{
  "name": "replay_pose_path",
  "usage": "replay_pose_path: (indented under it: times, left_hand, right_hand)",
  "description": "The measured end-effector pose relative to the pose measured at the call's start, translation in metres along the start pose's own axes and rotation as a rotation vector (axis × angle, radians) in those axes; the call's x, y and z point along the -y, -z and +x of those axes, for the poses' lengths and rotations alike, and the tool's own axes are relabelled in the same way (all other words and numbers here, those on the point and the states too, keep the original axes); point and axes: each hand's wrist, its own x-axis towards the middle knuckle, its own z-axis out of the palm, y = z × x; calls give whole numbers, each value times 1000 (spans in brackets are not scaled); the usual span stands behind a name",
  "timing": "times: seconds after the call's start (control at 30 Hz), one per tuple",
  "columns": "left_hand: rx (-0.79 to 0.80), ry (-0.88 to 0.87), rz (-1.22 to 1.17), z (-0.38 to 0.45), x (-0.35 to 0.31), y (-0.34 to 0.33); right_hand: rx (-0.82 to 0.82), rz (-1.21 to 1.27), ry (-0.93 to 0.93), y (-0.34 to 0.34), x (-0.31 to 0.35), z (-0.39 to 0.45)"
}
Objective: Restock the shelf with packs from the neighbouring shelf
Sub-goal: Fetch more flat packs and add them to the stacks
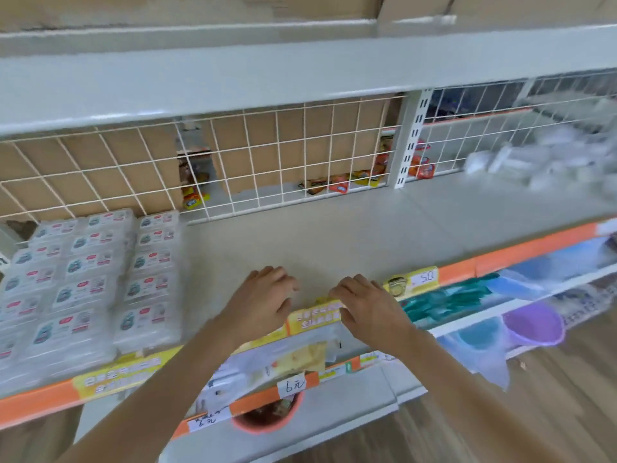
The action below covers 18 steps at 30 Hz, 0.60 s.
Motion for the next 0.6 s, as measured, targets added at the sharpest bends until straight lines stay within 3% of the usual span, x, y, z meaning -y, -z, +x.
replay_pose_path:
  times: [0.33, 0.6]
  left_hand:
    - [-49, -319, -71, 156, -201, -65]
    - [78, -448, -145, 229, -313, -115]
  right_hand:
    - [-25, -137, -373, 78, -163, -161]
    - [-61, -152, -583, 106, -246, -237]
